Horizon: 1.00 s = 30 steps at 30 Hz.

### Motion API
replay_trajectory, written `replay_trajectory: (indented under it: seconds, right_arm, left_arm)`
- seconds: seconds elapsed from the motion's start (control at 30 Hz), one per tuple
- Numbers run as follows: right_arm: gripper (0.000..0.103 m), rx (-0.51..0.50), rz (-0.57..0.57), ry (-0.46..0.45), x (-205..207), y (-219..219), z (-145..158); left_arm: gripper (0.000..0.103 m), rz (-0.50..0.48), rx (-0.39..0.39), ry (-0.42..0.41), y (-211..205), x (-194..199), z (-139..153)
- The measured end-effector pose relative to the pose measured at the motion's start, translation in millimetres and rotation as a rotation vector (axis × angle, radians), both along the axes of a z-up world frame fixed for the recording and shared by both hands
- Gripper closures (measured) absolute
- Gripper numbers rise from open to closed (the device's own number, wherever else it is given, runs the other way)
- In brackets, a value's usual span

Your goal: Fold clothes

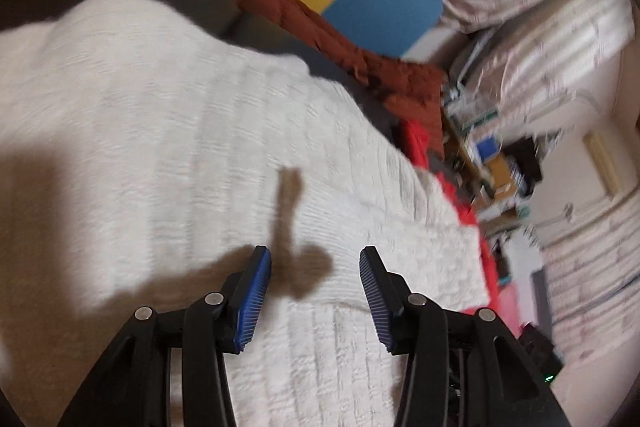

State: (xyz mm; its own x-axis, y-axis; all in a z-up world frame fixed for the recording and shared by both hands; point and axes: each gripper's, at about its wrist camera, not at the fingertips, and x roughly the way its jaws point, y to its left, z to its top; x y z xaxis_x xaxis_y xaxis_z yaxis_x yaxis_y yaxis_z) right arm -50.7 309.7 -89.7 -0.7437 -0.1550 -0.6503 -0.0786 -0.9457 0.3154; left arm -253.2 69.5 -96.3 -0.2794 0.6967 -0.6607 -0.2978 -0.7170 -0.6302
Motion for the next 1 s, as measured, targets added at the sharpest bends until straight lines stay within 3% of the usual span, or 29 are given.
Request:
replay_trajectory:
  seconds: [0.1,0.17,0.23,0.33,0.43,0.53,0.63,0.73,0.83,0.97,1.0]
  right_arm:
    - [0.068,-0.071,0.0,0.017,1.3,8.5,-3.7]
    - [0.068,-0.11,0.0,0.027,1.9,13.3,-5.5]
    - [0.068,-0.132,-0.001,0.034,2.1,16.3,-6.3]
    - [0.068,-0.133,0.002,0.034,2.9,15.5,-5.8]
    - [0.068,-0.142,0.003,0.035,2.2,15.7,-6.1]
    - [0.068,-0.152,0.003,0.038,2.2,16.1,-6.6]
    - [0.068,-0.161,0.004,0.039,2.0,16.8,-7.0]
    - [0.068,-0.176,-0.005,0.03,1.5,18.9,-5.6]
    - [0.068,-0.193,-0.02,0.011,0.8,22.0,-3.1]
    - [0.047,-0.358,-0.117,0.016,-6.4,50.7,-2.0]
    - [0.046,-0.401,-0.143,0.018,-8.3,58.2,-1.8]
  left_arm:
    - [0.061,-0.005,-0.031,0.011,12.6,-0.2,0.4]
    - [0.091,-0.004,-0.033,-0.016,17.9,-1.9,-0.1]
    - [0.093,-0.015,-0.02,-0.016,21.3,-2.9,4.7]
    - [0.093,0.001,0.005,0.084,16.5,-5.9,31.0]
    - [0.094,0.069,0.05,0.182,-5.5,-14.1,57.9]
    - [0.094,0.16,0.041,0.224,-33.9,-21.7,60.1]
    - [0.094,0.259,0.012,0.186,-66.5,-24.4,35.1]
    - [0.094,0.329,0.02,0.086,-90.6,-22.9,-4.9]
    - [0.094,0.323,0.047,0.083,-93.6,-19.0,-12.7]
    - [0.094,0.303,0.077,0.104,-94.0,-13.9,-15.6]
    - [0.094,0.298,0.085,0.11,-94.1,-12.6,-16.4]
